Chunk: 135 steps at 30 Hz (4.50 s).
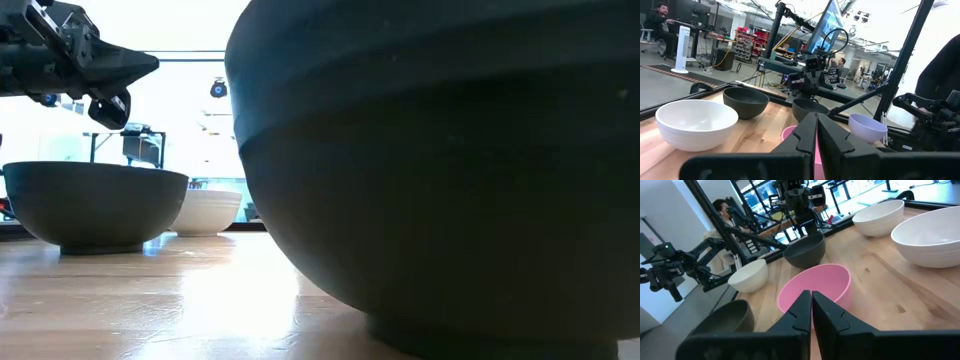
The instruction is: Nest bowls inside each other
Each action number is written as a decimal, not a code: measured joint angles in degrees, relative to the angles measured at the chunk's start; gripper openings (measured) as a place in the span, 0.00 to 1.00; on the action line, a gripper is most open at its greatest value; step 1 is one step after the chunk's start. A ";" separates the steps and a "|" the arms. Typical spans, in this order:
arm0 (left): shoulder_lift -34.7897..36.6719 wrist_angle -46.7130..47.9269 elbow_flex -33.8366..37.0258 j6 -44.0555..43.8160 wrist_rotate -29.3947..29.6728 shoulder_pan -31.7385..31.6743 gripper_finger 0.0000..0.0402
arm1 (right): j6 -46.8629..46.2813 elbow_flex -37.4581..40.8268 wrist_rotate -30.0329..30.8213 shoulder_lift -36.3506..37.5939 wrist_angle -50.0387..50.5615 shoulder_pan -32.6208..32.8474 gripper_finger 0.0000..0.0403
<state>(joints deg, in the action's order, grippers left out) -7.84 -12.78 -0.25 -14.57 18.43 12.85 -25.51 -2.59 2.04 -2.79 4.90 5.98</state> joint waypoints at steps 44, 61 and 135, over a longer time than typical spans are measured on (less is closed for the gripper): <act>-0.02 -0.03 0.00 0.00 -0.01 0.01 0.00 | -44.89 0.04 37.24 -2.73 -50.70 -0.02 0.02; -0.01 -0.08 0.00 34.89 0.16 -0.01 0.00 | 9.27 -50.19 0.91 -47.47 -52.25 0.00 0.02; 0.11 -62.26 -0.90 24.46 -3.55 -0.03 0.00 | 68.83 -84.04 -10.41 -99.53 32.80 -26.27 0.03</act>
<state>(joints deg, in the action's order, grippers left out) -7.73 -75.04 -1.15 9.89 14.87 12.82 43.32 -86.63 -8.36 -102.31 37.69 -20.29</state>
